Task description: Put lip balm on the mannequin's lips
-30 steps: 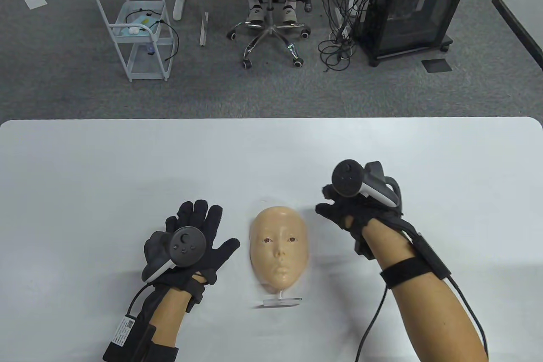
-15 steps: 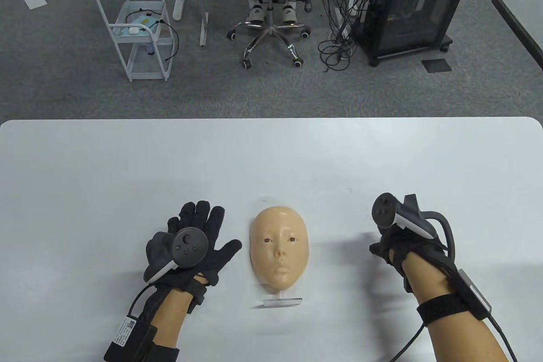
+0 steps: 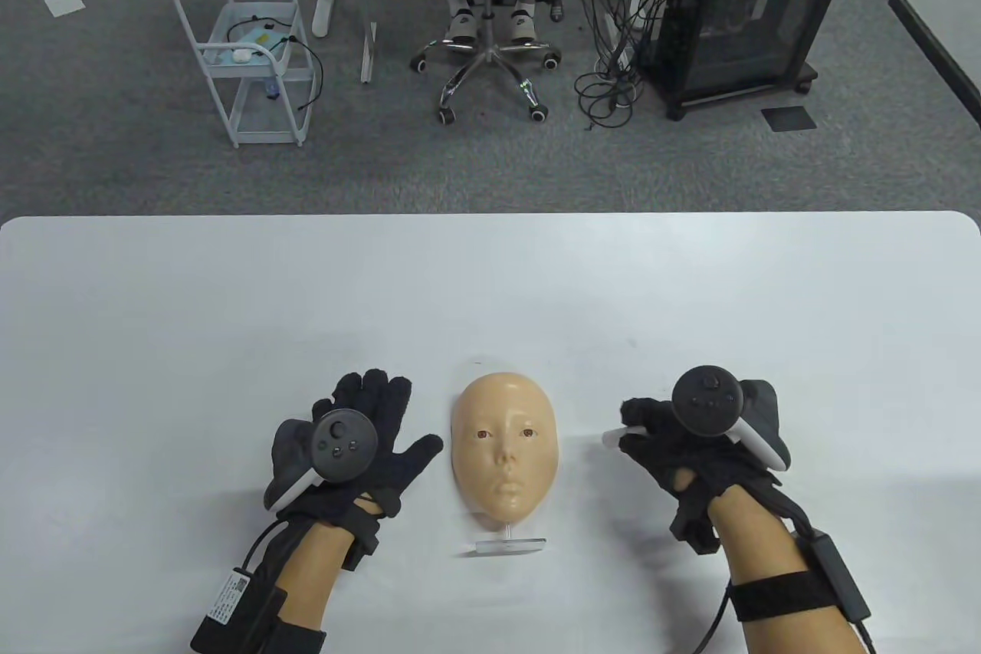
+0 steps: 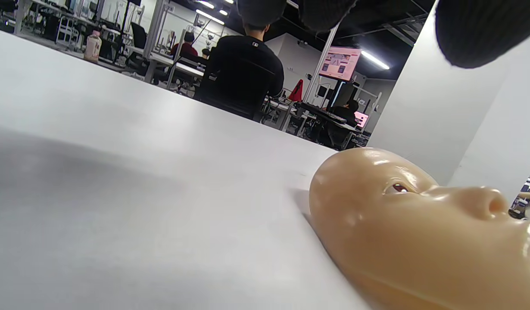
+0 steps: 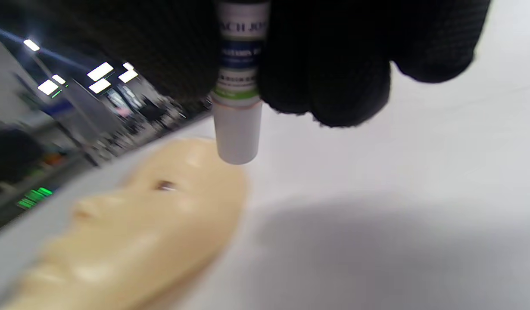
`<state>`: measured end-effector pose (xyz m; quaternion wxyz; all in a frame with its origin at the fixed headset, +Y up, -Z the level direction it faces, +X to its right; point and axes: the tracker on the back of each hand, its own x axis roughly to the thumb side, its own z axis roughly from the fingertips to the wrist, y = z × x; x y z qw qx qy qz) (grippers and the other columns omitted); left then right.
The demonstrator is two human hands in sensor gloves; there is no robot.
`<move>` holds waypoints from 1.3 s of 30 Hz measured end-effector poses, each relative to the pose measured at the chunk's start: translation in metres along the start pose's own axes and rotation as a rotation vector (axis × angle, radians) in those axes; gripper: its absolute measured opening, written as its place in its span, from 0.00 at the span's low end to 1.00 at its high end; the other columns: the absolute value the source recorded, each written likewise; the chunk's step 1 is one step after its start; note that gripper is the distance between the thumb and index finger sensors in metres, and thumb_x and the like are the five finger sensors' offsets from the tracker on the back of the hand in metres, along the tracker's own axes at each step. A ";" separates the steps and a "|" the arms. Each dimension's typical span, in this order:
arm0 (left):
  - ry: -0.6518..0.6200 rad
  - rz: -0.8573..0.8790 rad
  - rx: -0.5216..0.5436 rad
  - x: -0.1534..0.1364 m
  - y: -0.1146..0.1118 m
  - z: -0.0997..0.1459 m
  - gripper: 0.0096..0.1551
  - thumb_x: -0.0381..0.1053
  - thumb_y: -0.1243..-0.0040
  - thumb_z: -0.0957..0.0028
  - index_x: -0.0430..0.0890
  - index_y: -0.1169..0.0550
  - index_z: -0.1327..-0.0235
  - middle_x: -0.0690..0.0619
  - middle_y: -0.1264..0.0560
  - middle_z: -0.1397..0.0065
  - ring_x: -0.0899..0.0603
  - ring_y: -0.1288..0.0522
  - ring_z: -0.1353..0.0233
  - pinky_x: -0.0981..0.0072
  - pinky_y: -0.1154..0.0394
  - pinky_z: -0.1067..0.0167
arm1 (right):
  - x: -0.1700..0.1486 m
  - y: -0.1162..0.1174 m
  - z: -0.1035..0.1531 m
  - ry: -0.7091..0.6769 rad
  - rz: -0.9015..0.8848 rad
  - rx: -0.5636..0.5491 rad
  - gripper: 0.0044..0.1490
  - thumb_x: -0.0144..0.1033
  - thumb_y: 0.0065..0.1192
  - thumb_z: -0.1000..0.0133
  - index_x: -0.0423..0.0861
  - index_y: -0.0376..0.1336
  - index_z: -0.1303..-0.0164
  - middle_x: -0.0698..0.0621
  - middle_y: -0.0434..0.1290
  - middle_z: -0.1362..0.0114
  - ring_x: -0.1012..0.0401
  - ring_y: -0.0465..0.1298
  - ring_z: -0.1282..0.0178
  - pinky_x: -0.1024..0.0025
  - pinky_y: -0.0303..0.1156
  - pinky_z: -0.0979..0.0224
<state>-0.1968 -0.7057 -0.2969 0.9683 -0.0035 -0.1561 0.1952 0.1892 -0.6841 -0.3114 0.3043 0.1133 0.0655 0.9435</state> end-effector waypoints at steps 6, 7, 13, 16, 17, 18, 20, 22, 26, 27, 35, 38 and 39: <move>-0.059 0.105 0.081 0.007 0.003 0.004 0.51 0.78 0.40 0.40 0.45 0.38 0.19 0.37 0.42 0.16 0.21 0.46 0.18 0.22 0.48 0.31 | 0.035 0.022 0.008 -0.162 -0.325 -0.069 0.38 0.47 0.79 0.47 0.44 0.66 0.30 0.46 0.82 0.37 0.50 0.85 0.47 0.51 0.79 0.42; -0.075 0.106 0.135 0.009 0.004 0.005 0.50 0.78 0.39 0.41 0.45 0.36 0.20 0.37 0.38 0.17 0.21 0.42 0.19 0.22 0.46 0.32 | 0.040 0.027 0.007 -0.179 -0.351 -0.042 0.39 0.48 0.80 0.48 0.44 0.66 0.31 0.47 0.82 0.38 0.50 0.85 0.48 0.51 0.79 0.42; -0.185 0.416 0.173 0.021 0.001 0.008 0.48 0.76 0.38 0.41 0.42 0.32 0.24 0.37 0.29 0.22 0.22 0.33 0.23 0.25 0.39 0.33 | 0.045 0.056 0.013 -0.246 -0.636 -0.126 0.39 0.47 0.81 0.48 0.45 0.65 0.31 0.47 0.82 0.37 0.50 0.85 0.47 0.52 0.80 0.42; -0.268 0.395 0.151 0.033 -0.002 0.009 0.48 0.76 0.38 0.41 0.43 0.32 0.24 0.38 0.29 0.23 0.24 0.32 0.23 0.27 0.37 0.33 | 0.048 0.071 0.016 -0.277 -0.699 -0.099 0.39 0.46 0.80 0.48 0.45 0.64 0.31 0.46 0.81 0.36 0.49 0.85 0.45 0.51 0.80 0.41; -0.307 0.410 0.136 0.039 -0.004 0.009 0.47 0.76 0.38 0.41 0.43 0.32 0.24 0.39 0.28 0.24 0.24 0.31 0.24 0.28 0.36 0.34 | 0.050 0.074 0.017 -0.296 -0.671 -0.097 0.39 0.46 0.80 0.48 0.45 0.64 0.30 0.46 0.80 0.35 0.49 0.85 0.45 0.52 0.80 0.41; -0.340 0.440 0.110 0.044 -0.006 0.009 0.46 0.75 0.38 0.41 0.43 0.31 0.25 0.39 0.27 0.25 0.25 0.30 0.24 0.29 0.35 0.34 | 0.052 0.075 0.018 -0.316 -0.675 -0.095 0.39 0.46 0.80 0.48 0.45 0.64 0.30 0.46 0.81 0.35 0.49 0.85 0.45 0.52 0.80 0.41; -0.376 0.508 0.073 0.053 -0.010 0.010 0.42 0.71 0.36 0.40 0.43 0.30 0.26 0.40 0.24 0.27 0.26 0.27 0.27 0.30 0.33 0.35 | 0.054 0.075 0.020 -0.333 -0.707 -0.094 0.38 0.46 0.80 0.48 0.45 0.64 0.31 0.46 0.81 0.35 0.49 0.85 0.45 0.52 0.81 0.41; -0.378 0.554 0.078 0.057 -0.010 0.011 0.38 0.66 0.33 0.40 0.43 0.28 0.28 0.42 0.20 0.32 0.30 0.21 0.32 0.37 0.26 0.40 | 0.053 0.073 0.023 -0.342 -0.733 -0.108 0.38 0.46 0.80 0.48 0.45 0.65 0.31 0.46 0.82 0.36 0.50 0.86 0.46 0.53 0.82 0.41; -0.383 0.749 0.087 0.056 -0.012 0.010 0.30 0.63 0.28 0.42 0.44 0.20 0.37 0.47 0.14 0.43 0.35 0.13 0.43 0.46 0.19 0.49 | 0.051 0.072 0.025 -0.361 -0.761 -0.079 0.37 0.48 0.82 0.49 0.46 0.67 0.34 0.47 0.83 0.38 0.51 0.87 0.48 0.55 0.82 0.42; -0.373 0.795 0.043 0.055 -0.014 0.008 0.30 0.62 0.27 0.43 0.44 0.20 0.38 0.46 0.13 0.44 0.36 0.12 0.45 0.47 0.18 0.50 | 0.051 0.071 0.026 -0.363 -0.757 -0.080 0.37 0.49 0.82 0.49 0.45 0.67 0.34 0.47 0.84 0.39 0.51 0.87 0.48 0.55 0.83 0.42; -0.364 0.876 0.020 0.052 -0.012 0.007 0.28 0.61 0.23 0.45 0.45 0.19 0.42 0.45 0.11 0.48 0.35 0.11 0.49 0.49 0.17 0.53 | 0.052 0.069 0.025 -0.400 -0.733 -0.079 0.35 0.49 0.82 0.49 0.47 0.68 0.36 0.48 0.85 0.41 0.52 0.87 0.51 0.56 0.83 0.43; -0.339 0.877 0.005 0.048 -0.017 0.005 0.27 0.61 0.23 0.44 0.46 0.19 0.42 0.45 0.11 0.48 0.35 0.11 0.50 0.52 0.17 0.55 | 0.049 0.071 0.023 -0.388 -0.706 -0.079 0.34 0.49 0.82 0.49 0.47 0.68 0.36 0.47 0.85 0.42 0.52 0.87 0.53 0.56 0.82 0.44; -0.331 0.875 -0.003 0.048 -0.018 0.005 0.27 0.61 0.23 0.45 0.46 0.19 0.42 0.45 0.11 0.48 0.35 0.11 0.50 0.52 0.17 0.56 | 0.048 0.071 0.022 -0.387 -0.706 -0.072 0.34 0.49 0.82 0.49 0.47 0.68 0.36 0.48 0.85 0.42 0.52 0.87 0.53 0.56 0.82 0.44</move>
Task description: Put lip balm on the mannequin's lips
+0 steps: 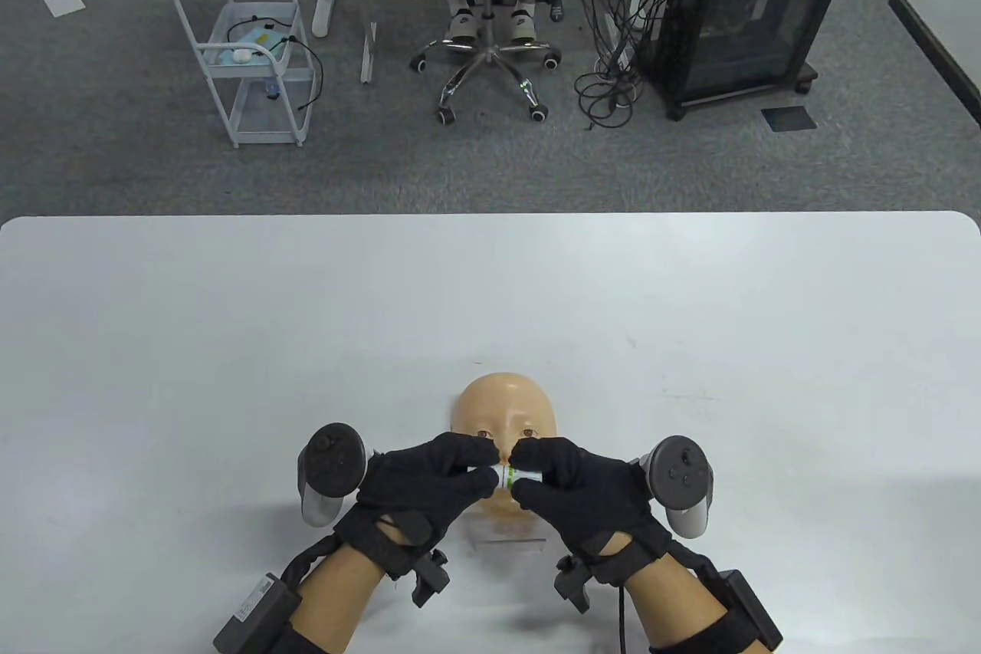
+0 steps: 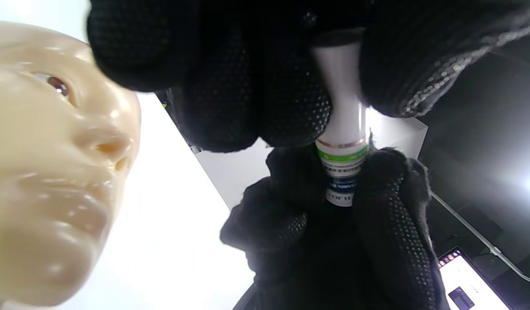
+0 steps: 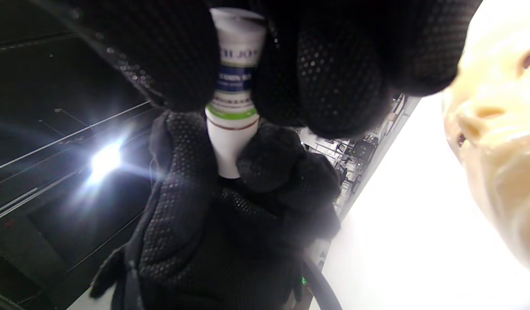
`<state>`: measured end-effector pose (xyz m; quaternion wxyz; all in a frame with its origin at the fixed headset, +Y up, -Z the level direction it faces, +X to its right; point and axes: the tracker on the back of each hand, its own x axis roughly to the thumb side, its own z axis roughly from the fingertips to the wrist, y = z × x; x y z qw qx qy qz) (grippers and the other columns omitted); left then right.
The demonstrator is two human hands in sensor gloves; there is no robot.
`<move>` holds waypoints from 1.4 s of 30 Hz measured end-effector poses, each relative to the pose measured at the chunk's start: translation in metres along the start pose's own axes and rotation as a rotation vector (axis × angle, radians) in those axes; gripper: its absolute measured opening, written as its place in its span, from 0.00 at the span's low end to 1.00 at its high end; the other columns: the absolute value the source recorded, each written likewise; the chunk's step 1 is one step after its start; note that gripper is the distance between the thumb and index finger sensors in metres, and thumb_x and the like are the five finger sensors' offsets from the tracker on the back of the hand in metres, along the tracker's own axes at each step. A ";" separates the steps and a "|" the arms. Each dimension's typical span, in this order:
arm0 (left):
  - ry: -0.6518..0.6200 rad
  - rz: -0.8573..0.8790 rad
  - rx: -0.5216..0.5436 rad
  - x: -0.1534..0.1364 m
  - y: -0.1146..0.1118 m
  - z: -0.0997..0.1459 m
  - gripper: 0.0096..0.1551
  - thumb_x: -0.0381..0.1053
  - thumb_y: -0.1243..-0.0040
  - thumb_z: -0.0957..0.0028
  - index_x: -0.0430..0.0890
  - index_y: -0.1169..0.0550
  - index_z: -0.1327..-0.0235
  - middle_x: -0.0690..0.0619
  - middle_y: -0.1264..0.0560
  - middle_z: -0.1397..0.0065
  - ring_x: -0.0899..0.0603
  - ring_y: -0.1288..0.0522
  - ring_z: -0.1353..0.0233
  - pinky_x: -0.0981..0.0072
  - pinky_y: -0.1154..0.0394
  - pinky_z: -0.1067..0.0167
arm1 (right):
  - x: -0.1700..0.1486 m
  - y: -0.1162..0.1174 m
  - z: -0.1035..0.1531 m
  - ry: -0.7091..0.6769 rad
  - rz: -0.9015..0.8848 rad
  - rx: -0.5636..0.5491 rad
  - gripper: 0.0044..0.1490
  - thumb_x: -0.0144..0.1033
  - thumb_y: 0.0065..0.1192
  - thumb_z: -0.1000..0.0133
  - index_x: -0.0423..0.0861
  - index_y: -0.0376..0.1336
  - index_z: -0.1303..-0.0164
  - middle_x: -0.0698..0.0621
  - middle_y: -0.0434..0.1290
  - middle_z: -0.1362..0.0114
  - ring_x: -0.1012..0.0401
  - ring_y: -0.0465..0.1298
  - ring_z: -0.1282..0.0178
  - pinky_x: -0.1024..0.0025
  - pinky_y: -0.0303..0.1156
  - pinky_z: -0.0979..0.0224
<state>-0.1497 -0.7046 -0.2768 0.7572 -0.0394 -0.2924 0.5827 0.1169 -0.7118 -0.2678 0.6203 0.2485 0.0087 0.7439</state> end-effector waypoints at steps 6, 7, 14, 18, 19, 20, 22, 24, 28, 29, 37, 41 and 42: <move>-0.005 0.001 0.016 0.003 -0.001 0.002 0.26 0.61 0.23 0.44 0.48 0.20 0.42 0.45 0.12 0.48 0.35 0.12 0.51 0.52 0.18 0.55 | 0.003 0.000 0.000 -0.010 0.000 -0.006 0.34 0.49 0.82 0.49 0.48 0.69 0.37 0.48 0.85 0.42 0.52 0.87 0.53 0.56 0.82 0.44; -0.005 0.005 0.017 0.003 -0.001 0.002 0.26 0.61 0.23 0.44 0.48 0.21 0.42 0.45 0.12 0.48 0.36 0.12 0.52 0.53 0.18 0.56 | 0.003 -0.001 0.001 -0.013 0.004 -0.002 0.34 0.49 0.82 0.49 0.48 0.69 0.37 0.48 0.85 0.42 0.52 0.87 0.53 0.56 0.82 0.44; -0.001 0.065 0.061 0.003 -0.004 0.005 0.25 0.60 0.23 0.44 0.48 0.20 0.43 0.44 0.12 0.49 0.38 0.12 0.60 0.56 0.18 0.61 | 0.005 -0.001 0.001 -0.012 -0.024 0.000 0.33 0.48 0.82 0.49 0.48 0.68 0.37 0.47 0.85 0.41 0.51 0.86 0.53 0.56 0.82 0.44; -0.006 0.097 0.124 0.006 -0.004 0.008 0.24 0.59 0.21 0.44 0.47 0.19 0.44 0.43 0.11 0.50 0.38 0.12 0.61 0.56 0.16 0.61 | 0.009 -0.006 0.002 -0.029 -0.021 -0.023 0.33 0.48 0.82 0.48 0.49 0.68 0.37 0.48 0.85 0.42 0.52 0.86 0.53 0.56 0.82 0.44; -0.010 0.127 0.143 0.005 0.002 0.007 0.24 0.59 0.21 0.44 0.47 0.19 0.44 0.43 0.11 0.51 0.37 0.12 0.61 0.56 0.16 0.61 | 0.007 -0.011 0.002 -0.018 -0.076 -0.042 0.33 0.48 0.82 0.48 0.49 0.68 0.37 0.47 0.85 0.42 0.52 0.86 0.53 0.56 0.82 0.44; 0.001 0.148 0.152 0.004 0.013 0.009 0.24 0.59 0.21 0.43 0.47 0.19 0.44 0.43 0.11 0.50 0.38 0.12 0.61 0.56 0.16 0.61 | 0.006 -0.019 0.004 -0.004 -0.128 -0.068 0.33 0.48 0.81 0.48 0.48 0.68 0.37 0.47 0.85 0.42 0.52 0.86 0.54 0.56 0.82 0.44; -0.002 0.191 0.204 0.001 0.031 0.010 0.24 0.59 0.22 0.43 0.47 0.19 0.44 0.43 0.11 0.50 0.38 0.12 0.60 0.55 0.16 0.60 | 0.006 -0.037 0.005 0.007 -0.077 -0.125 0.33 0.48 0.81 0.48 0.48 0.68 0.37 0.47 0.84 0.43 0.52 0.86 0.54 0.55 0.81 0.45; -0.004 0.145 0.234 0.000 0.043 0.013 0.24 0.60 0.23 0.42 0.47 0.20 0.43 0.44 0.12 0.50 0.38 0.12 0.59 0.55 0.17 0.60 | 0.005 -0.054 0.007 0.079 0.074 -0.153 0.34 0.48 0.81 0.47 0.47 0.68 0.35 0.46 0.84 0.42 0.51 0.85 0.54 0.54 0.80 0.44; 0.025 0.139 0.261 -0.003 0.047 0.014 0.25 0.61 0.23 0.42 0.47 0.20 0.43 0.45 0.12 0.50 0.39 0.12 0.60 0.55 0.17 0.60 | -0.003 -0.074 0.007 0.343 0.741 -0.207 0.34 0.50 0.80 0.47 0.48 0.68 0.34 0.47 0.82 0.43 0.51 0.82 0.53 0.51 0.77 0.42; 0.030 0.137 0.257 -0.003 0.046 0.014 0.25 0.61 0.23 0.42 0.47 0.20 0.43 0.45 0.12 0.50 0.39 0.12 0.59 0.55 0.17 0.60 | -0.007 -0.073 0.005 0.400 0.811 -0.184 0.34 0.49 0.81 0.47 0.48 0.68 0.35 0.46 0.82 0.44 0.50 0.82 0.53 0.50 0.76 0.42; 0.061 0.114 0.226 -0.009 0.039 0.012 0.26 0.61 0.25 0.41 0.46 0.21 0.41 0.44 0.13 0.49 0.38 0.13 0.58 0.54 0.18 0.59 | -0.044 -0.057 -0.006 0.674 1.095 -0.021 0.33 0.47 0.81 0.47 0.48 0.69 0.34 0.45 0.81 0.42 0.49 0.81 0.51 0.48 0.75 0.40; 0.067 0.115 0.234 -0.009 0.040 0.013 0.26 0.61 0.25 0.41 0.46 0.21 0.41 0.44 0.13 0.49 0.38 0.13 0.58 0.53 0.18 0.59 | -0.054 -0.055 -0.008 0.729 1.117 0.023 0.34 0.47 0.80 0.46 0.48 0.69 0.33 0.45 0.80 0.40 0.48 0.80 0.49 0.47 0.74 0.40; 0.069 0.117 0.235 -0.009 0.041 0.013 0.26 0.61 0.25 0.41 0.46 0.21 0.41 0.44 0.13 0.49 0.38 0.13 0.58 0.53 0.18 0.59 | -0.056 -0.054 -0.008 0.738 1.115 0.032 0.34 0.47 0.80 0.46 0.47 0.69 0.33 0.45 0.80 0.40 0.48 0.80 0.49 0.47 0.74 0.39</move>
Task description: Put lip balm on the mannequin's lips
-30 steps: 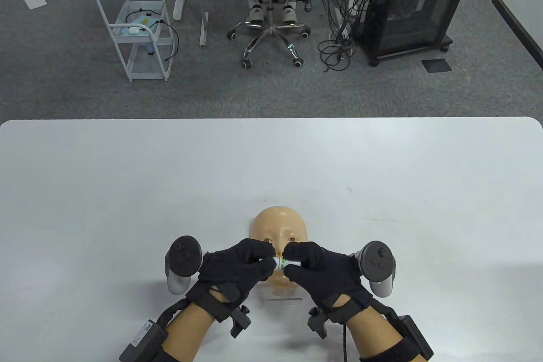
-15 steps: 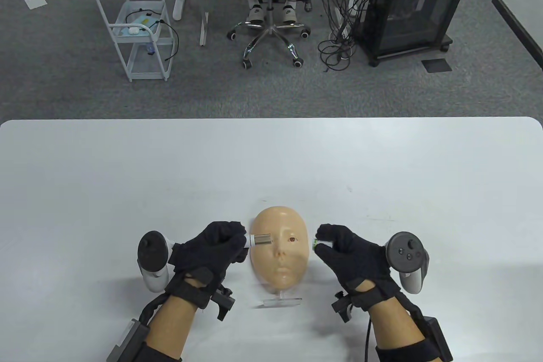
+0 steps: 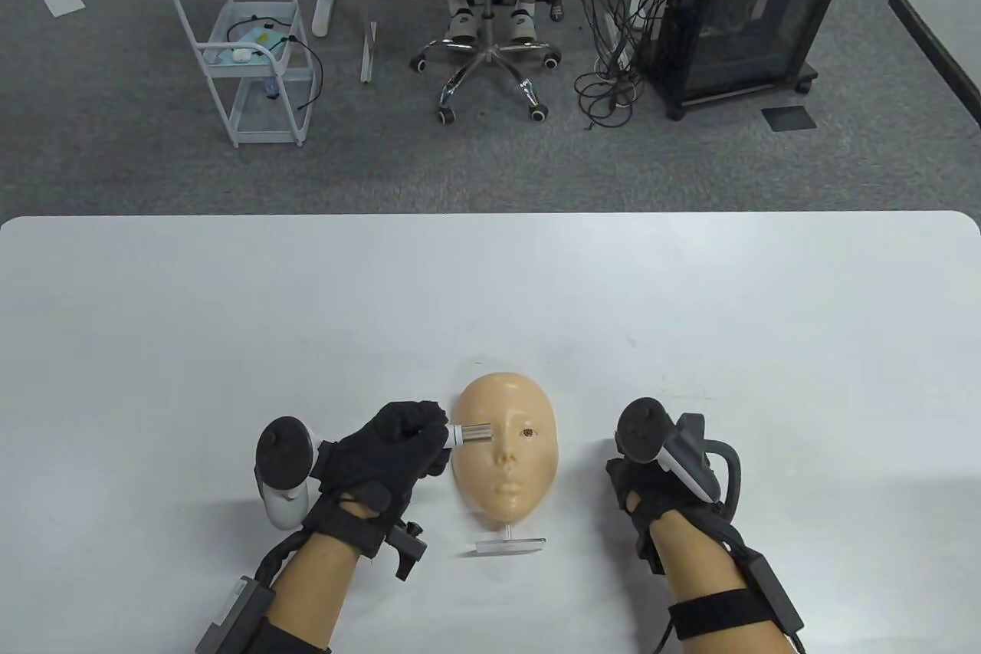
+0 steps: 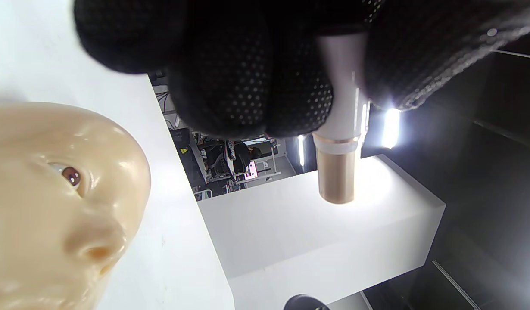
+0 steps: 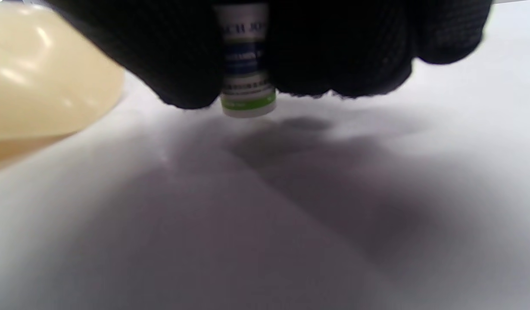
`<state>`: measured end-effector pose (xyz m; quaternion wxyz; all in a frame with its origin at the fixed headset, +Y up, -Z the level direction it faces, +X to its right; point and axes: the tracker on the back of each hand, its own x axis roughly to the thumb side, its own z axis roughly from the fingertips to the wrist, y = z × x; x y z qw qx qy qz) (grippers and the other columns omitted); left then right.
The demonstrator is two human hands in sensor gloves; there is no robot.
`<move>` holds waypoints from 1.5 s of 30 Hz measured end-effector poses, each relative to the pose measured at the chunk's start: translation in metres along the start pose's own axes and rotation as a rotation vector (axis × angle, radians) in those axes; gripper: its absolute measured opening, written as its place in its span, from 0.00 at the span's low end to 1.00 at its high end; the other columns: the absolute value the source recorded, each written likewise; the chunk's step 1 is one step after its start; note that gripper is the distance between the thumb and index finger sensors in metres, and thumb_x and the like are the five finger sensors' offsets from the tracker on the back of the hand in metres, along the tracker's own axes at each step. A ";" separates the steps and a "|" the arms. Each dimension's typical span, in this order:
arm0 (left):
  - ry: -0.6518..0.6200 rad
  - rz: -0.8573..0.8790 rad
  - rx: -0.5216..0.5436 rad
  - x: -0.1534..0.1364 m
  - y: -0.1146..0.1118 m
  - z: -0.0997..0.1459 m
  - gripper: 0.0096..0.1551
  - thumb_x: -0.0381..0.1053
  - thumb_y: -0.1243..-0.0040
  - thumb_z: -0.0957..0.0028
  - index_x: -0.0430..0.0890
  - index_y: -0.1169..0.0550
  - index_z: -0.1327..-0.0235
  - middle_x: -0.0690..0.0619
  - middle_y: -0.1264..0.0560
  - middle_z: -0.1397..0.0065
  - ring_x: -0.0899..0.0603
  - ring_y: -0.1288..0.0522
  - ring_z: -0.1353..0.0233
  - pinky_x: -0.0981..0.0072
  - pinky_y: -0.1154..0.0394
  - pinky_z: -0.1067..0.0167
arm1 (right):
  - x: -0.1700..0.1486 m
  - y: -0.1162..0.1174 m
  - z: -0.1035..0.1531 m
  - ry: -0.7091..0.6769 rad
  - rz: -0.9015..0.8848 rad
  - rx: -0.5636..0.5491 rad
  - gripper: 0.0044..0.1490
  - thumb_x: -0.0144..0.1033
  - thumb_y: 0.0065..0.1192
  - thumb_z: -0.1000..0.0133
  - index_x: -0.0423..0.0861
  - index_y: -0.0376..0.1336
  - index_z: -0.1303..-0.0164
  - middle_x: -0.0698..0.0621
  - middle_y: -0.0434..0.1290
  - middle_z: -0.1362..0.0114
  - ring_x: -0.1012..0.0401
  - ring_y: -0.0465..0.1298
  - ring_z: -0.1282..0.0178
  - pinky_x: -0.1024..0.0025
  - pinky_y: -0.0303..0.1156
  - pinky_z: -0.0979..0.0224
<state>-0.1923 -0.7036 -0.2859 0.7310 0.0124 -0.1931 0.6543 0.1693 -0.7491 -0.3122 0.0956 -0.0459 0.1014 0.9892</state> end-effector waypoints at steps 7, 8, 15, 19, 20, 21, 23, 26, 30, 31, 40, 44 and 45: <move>0.016 0.004 -0.012 -0.001 -0.002 0.000 0.26 0.61 0.25 0.40 0.46 0.21 0.41 0.44 0.13 0.49 0.38 0.12 0.58 0.53 0.18 0.59 | -0.002 0.003 -0.003 0.019 0.008 0.025 0.37 0.49 0.80 0.46 0.47 0.68 0.31 0.45 0.79 0.38 0.47 0.80 0.46 0.46 0.73 0.37; 0.018 0.003 -0.013 -0.001 -0.002 0.000 0.26 0.61 0.25 0.40 0.46 0.21 0.41 0.44 0.13 0.49 0.38 0.13 0.58 0.53 0.18 0.59 | -0.003 0.003 -0.002 0.022 0.006 0.037 0.40 0.51 0.80 0.47 0.47 0.66 0.28 0.45 0.79 0.37 0.47 0.80 0.44 0.45 0.73 0.37; 0.132 0.007 -0.085 -0.013 -0.007 -0.002 0.27 0.61 0.26 0.40 0.44 0.21 0.41 0.44 0.12 0.49 0.38 0.12 0.58 0.52 0.18 0.59 | -0.004 -0.037 0.022 -0.051 -0.057 -0.197 0.50 0.58 0.80 0.49 0.48 0.60 0.23 0.42 0.69 0.23 0.41 0.73 0.29 0.38 0.66 0.29; 0.267 0.132 -0.127 -0.032 -0.019 0.000 0.27 0.61 0.26 0.40 0.44 0.21 0.41 0.44 0.12 0.50 0.39 0.12 0.59 0.52 0.17 0.60 | 0.009 -0.053 0.046 -0.434 -0.320 -0.373 0.41 0.56 0.75 0.47 0.48 0.64 0.28 0.43 0.70 0.23 0.44 0.76 0.30 0.41 0.70 0.31; 0.296 0.187 -0.144 -0.035 -0.023 0.001 0.27 0.61 0.26 0.40 0.44 0.21 0.41 0.44 0.12 0.50 0.38 0.12 0.59 0.52 0.18 0.60 | 0.013 -0.054 0.049 -0.521 -0.376 -0.352 0.40 0.56 0.74 0.47 0.48 0.65 0.29 0.43 0.72 0.25 0.44 0.77 0.32 0.40 0.71 0.32; 0.341 0.268 -0.183 -0.039 -0.029 0.002 0.27 0.61 0.26 0.40 0.43 0.21 0.41 0.44 0.12 0.49 0.38 0.12 0.59 0.52 0.18 0.60 | 0.019 -0.054 0.056 -0.632 -0.455 -0.298 0.40 0.56 0.73 0.45 0.48 0.64 0.28 0.43 0.71 0.24 0.45 0.77 0.31 0.40 0.71 0.31; 0.375 0.315 -0.185 -0.043 -0.035 0.004 0.28 0.61 0.26 0.39 0.42 0.21 0.40 0.44 0.12 0.49 0.38 0.12 0.59 0.52 0.18 0.60 | 0.027 -0.052 0.064 -0.752 -0.573 -0.315 0.45 0.56 0.74 0.46 0.50 0.58 0.23 0.43 0.68 0.21 0.45 0.77 0.31 0.40 0.70 0.30; 0.393 0.273 -0.224 -0.045 -0.040 0.004 0.28 0.61 0.26 0.39 0.42 0.21 0.40 0.44 0.12 0.49 0.39 0.12 0.58 0.52 0.18 0.60 | 0.042 -0.047 0.073 -0.841 -0.556 -0.347 0.51 0.56 0.78 0.49 0.55 0.54 0.22 0.44 0.63 0.18 0.45 0.75 0.29 0.39 0.70 0.29; 0.416 0.324 -0.255 -0.046 -0.046 0.005 0.28 0.62 0.26 0.39 0.42 0.21 0.40 0.44 0.12 0.50 0.39 0.11 0.59 0.52 0.17 0.60 | 0.056 -0.037 0.073 -0.921 -0.506 -0.319 0.48 0.52 0.81 0.50 0.57 0.55 0.24 0.47 0.67 0.21 0.48 0.78 0.32 0.42 0.71 0.30; 0.427 0.354 -0.264 -0.047 -0.048 0.006 0.28 0.62 0.27 0.39 0.42 0.21 0.40 0.45 0.12 0.50 0.39 0.11 0.59 0.52 0.17 0.60 | 0.058 -0.037 0.073 -0.934 -0.498 -0.302 0.47 0.50 0.81 0.50 0.56 0.57 0.25 0.48 0.69 0.23 0.49 0.79 0.33 0.43 0.72 0.30; 0.499 0.442 -0.333 -0.052 -0.059 0.010 0.29 0.63 0.28 0.38 0.42 0.22 0.39 0.45 0.12 0.49 0.39 0.12 0.58 0.52 0.18 0.60 | 0.065 -0.039 0.077 -1.010 -0.509 -0.339 0.36 0.44 0.84 0.50 0.56 0.64 0.34 0.52 0.79 0.36 0.53 0.85 0.46 0.51 0.78 0.33; 0.432 0.444 -0.360 -0.049 -0.065 0.008 0.30 0.63 0.29 0.39 0.44 0.24 0.37 0.46 0.14 0.47 0.40 0.13 0.56 0.52 0.18 0.57 | 0.063 -0.043 0.078 -1.003 -0.560 -0.315 0.35 0.44 0.84 0.50 0.54 0.65 0.36 0.50 0.80 0.39 0.55 0.86 0.51 0.51 0.79 0.35; 0.406 0.447 -0.348 -0.047 -0.067 0.007 0.29 0.62 0.28 0.39 0.44 0.24 0.37 0.45 0.14 0.47 0.39 0.13 0.56 0.51 0.19 0.57 | 0.062 -0.043 0.078 -0.994 -0.593 -0.309 0.35 0.45 0.85 0.50 0.54 0.65 0.36 0.49 0.80 0.40 0.55 0.86 0.53 0.51 0.80 0.36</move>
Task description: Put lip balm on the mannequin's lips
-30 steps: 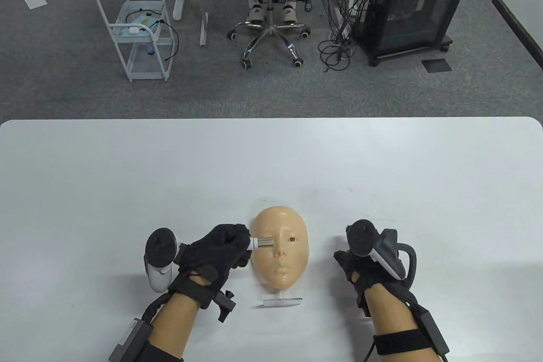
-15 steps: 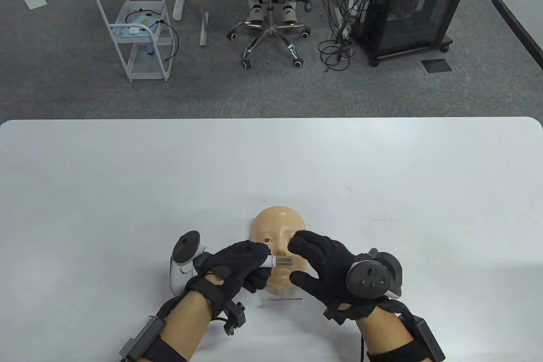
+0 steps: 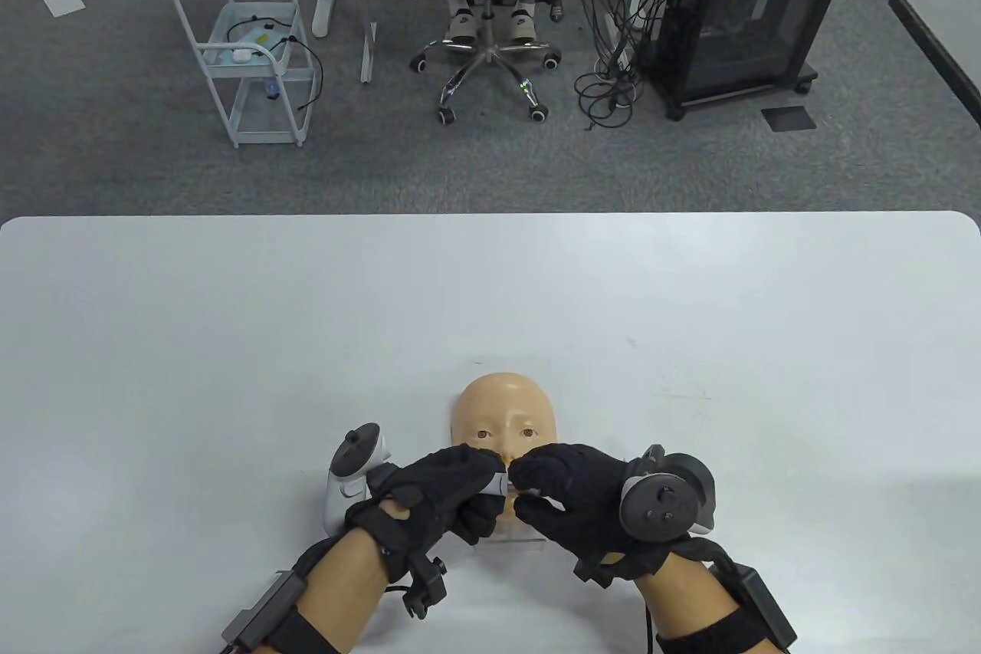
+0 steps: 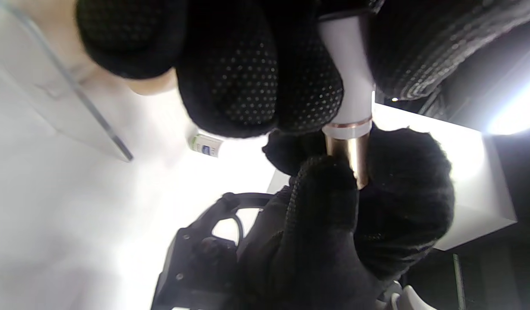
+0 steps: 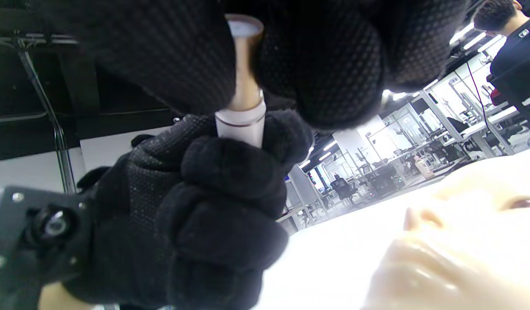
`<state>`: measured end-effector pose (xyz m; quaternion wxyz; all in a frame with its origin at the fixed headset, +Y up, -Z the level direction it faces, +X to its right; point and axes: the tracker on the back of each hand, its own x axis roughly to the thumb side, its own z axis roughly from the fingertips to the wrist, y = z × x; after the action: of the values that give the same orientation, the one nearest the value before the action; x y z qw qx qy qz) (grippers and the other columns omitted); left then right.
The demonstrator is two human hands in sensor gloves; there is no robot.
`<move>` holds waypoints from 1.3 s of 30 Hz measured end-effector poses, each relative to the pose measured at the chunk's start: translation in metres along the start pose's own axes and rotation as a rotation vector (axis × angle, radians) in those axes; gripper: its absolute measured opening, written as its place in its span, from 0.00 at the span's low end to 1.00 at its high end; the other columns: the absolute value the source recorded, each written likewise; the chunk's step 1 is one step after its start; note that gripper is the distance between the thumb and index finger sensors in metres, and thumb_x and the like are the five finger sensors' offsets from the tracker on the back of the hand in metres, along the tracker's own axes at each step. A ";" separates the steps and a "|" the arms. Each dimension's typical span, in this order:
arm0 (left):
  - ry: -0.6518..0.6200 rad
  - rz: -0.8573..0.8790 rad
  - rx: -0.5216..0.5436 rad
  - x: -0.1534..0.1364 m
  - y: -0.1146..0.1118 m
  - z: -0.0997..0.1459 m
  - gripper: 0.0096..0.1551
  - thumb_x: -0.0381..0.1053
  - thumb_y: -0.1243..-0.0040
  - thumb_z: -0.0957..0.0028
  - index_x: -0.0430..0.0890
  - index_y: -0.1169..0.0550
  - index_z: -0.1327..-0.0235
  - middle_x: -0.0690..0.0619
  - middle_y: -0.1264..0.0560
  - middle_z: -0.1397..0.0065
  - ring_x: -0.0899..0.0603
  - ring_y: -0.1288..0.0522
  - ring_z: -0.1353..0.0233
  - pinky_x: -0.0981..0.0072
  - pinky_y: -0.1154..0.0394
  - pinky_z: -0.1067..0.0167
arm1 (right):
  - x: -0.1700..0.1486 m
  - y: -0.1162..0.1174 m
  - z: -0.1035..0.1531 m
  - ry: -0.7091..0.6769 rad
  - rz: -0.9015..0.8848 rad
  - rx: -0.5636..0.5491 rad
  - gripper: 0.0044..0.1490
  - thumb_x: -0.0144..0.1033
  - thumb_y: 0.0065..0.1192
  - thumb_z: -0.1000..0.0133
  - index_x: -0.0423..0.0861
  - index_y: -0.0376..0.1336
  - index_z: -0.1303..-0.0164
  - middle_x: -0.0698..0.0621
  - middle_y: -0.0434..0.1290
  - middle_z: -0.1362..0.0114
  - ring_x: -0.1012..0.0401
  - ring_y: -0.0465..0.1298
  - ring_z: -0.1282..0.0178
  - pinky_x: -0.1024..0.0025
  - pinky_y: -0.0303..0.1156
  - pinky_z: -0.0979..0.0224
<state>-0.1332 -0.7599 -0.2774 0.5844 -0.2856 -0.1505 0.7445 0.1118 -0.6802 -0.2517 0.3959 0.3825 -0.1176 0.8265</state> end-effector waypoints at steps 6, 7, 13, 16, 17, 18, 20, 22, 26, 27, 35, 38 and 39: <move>-0.161 -0.144 0.026 0.011 -0.005 0.001 0.27 0.60 0.26 0.39 0.50 0.25 0.35 0.49 0.17 0.37 0.36 0.16 0.43 0.46 0.22 0.45 | -0.013 0.000 0.002 0.104 -0.208 -0.025 0.36 0.45 0.85 0.50 0.52 0.66 0.36 0.47 0.81 0.43 0.56 0.86 0.59 0.51 0.82 0.40; -0.188 -0.167 0.028 0.014 -0.006 0.001 0.27 0.60 0.26 0.40 0.50 0.25 0.35 0.49 0.17 0.36 0.36 0.16 0.43 0.46 0.22 0.45 | -0.015 0.001 0.002 0.118 -0.241 -0.029 0.36 0.45 0.85 0.50 0.52 0.66 0.36 0.47 0.81 0.44 0.56 0.86 0.59 0.51 0.82 0.40; -0.412 -0.460 0.060 0.037 -0.014 0.009 0.27 0.56 0.26 0.40 0.51 0.26 0.33 0.48 0.21 0.32 0.34 0.19 0.40 0.42 0.25 0.41 | -0.030 0.007 0.006 0.264 -0.520 -0.061 0.36 0.46 0.85 0.50 0.51 0.66 0.36 0.47 0.82 0.45 0.57 0.86 0.61 0.52 0.83 0.42; -0.528 -0.582 0.082 0.045 -0.021 0.014 0.28 0.55 0.25 0.41 0.51 0.27 0.33 0.47 0.22 0.32 0.34 0.19 0.41 0.41 0.25 0.40 | -0.036 0.011 0.007 0.330 -0.669 -0.071 0.36 0.46 0.85 0.50 0.50 0.66 0.36 0.46 0.82 0.46 0.57 0.86 0.62 0.52 0.83 0.43; -0.568 -0.640 0.096 0.048 -0.023 0.016 0.28 0.55 0.25 0.41 0.51 0.27 0.33 0.47 0.22 0.32 0.35 0.19 0.41 0.42 0.25 0.40 | -0.037 0.013 0.008 0.353 -0.711 -0.071 0.36 0.46 0.85 0.50 0.50 0.66 0.36 0.46 0.82 0.46 0.57 0.86 0.62 0.52 0.83 0.43; -0.607 -0.700 0.105 0.051 -0.025 0.018 0.28 0.55 0.25 0.41 0.51 0.27 0.33 0.47 0.22 0.31 0.35 0.19 0.41 0.42 0.25 0.40 | -0.038 0.015 0.009 0.375 -0.747 -0.072 0.36 0.46 0.85 0.50 0.50 0.66 0.36 0.47 0.82 0.46 0.57 0.86 0.62 0.52 0.83 0.43; -0.673 -0.813 0.121 0.056 -0.028 0.022 0.28 0.54 0.24 0.42 0.52 0.27 0.33 0.49 0.22 0.31 0.35 0.19 0.40 0.42 0.25 0.39 | -0.041 0.019 0.010 0.426 -0.825 -0.069 0.36 0.46 0.85 0.50 0.49 0.66 0.36 0.47 0.83 0.46 0.58 0.86 0.63 0.53 0.84 0.43; -0.699 -0.874 0.125 0.059 -0.029 0.024 0.28 0.54 0.24 0.42 0.52 0.27 0.34 0.49 0.22 0.31 0.35 0.19 0.40 0.42 0.25 0.39 | -0.042 0.023 0.011 0.450 -0.876 -0.059 0.36 0.46 0.85 0.50 0.49 0.66 0.36 0.47 0.82 0.46 0.57 0.86 0.62 0.52 0.83 0.43; -0.648 -0.764 0.125 0.057 -0.021 0.023 0.28 0.54 0.24 0.42 0.51 0.26 0.34 0.47 0.22 0.31 0.35 0.18 0.41 0.42 0.25 0.40 | -0.041 0.018 0.009 0.413 -0.826 -0.026 0.39 0.49 0.82 0.48 0.48 0.63 0.31 0.46 0.80 0.43 0.54 0.84 0.58 0.49 0.79 0.40; -0.625 -0.706 0.139 0.059 -0.016 0.022 0.28 0.55 0.24 0.42 0.51 0.26 0.34 0.47 0.22 0.32 0.35 0.18 0.42 0.42 0.25 0.40 | -0.040 0.011 0.010 0.384 -0.745 -0.018 0.44 0.55 0.80 0.47 0.49 0.60 0.27 0.46 0.78 0.39 0.52 0.82 0.54 0.47 0.76 0.37; -0.511 -0.497 0.267 0.053 0.030 0.022 0.27 0.56 0.26 0.40 0.50 0.27 0.33 0.45 0.22 0.33 0.35 0.19 0.44 0.41 0.26 0.41 | -0.061 -0.017 0.005 0.578 -0.381 -0.215 0.54 0.65 0.74 0.47 0.49 0.54 0.20 0.39 0.62 0.20 0.39 0.67 0.26 0.36 0.63 0.27; -0.489 -0.505 0.304 0.051 0.038 0.022 0.27 0.56 0.26 0.40 0.50 0.27 0.33 0.45 0.22 0.34 0.35 0.19 0.44 0.40 0.26 0.41 | -0.073 -0.004 -0.012 0.704 -0.198 -0.046 0.62 0.69 0.73 0.47 0.50 0.45 0.16 0.38 0.49 0.13 0.35 0.55 0.17 0.32 0.57 0.25; -0.484 -0.514 0.309 0.051 0.038 0.023 0.27 0.56 0.26 0.39 0.50 0.27 0.33 0.45 0.22 0.34 0.34 0.19 0.44 0.40 0.26 0.41 | -0.078 0.002 -0.017 0.744 -0.158 -0.003 0.64 0.71 0.72 0.48 0.50 0.42 0.16 0.37 0.46 0.12 0.34 0.53 0.16 0.31 0.56 0.24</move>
<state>-0.1848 -0.7192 -0.2937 0.7356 0.0370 -0.2370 0.6336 0.1324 -0.7169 -0.3194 0.4747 0.0635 0.0629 0.8756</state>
